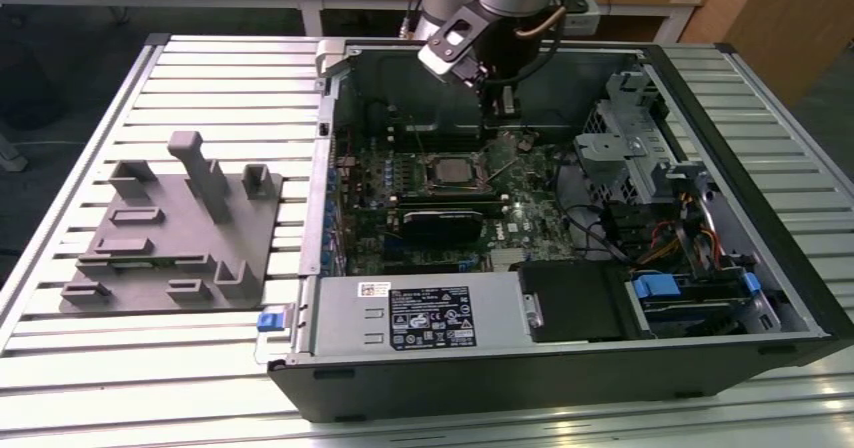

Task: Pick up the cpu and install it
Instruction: 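Close the cpu cover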

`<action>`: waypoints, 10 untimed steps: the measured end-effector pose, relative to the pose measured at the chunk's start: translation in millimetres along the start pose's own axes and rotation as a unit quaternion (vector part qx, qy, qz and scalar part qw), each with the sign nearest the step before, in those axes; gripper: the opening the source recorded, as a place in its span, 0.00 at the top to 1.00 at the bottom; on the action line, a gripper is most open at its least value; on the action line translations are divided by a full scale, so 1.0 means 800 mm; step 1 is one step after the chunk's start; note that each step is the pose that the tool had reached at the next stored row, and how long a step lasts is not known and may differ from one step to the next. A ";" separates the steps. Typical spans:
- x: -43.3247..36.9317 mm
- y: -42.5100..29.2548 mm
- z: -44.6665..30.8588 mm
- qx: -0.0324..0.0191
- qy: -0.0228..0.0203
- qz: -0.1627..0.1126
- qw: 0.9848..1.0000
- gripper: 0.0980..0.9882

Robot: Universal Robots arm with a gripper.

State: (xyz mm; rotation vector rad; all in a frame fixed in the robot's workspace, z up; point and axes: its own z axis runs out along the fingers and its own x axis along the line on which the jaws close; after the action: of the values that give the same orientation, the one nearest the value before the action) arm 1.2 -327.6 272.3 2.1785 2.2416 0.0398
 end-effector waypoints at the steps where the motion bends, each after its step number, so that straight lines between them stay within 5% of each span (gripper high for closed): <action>1: 0.000 0.0031 0.0004 0.000 0.000 0.000 1.000 0.99; 10: 0.001 0.0191 0.0050 0.000 0.000 -0.006 1.000 0.99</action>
State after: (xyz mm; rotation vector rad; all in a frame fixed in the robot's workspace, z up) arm 16.6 -326.4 268.7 2.1644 2.2551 0.0393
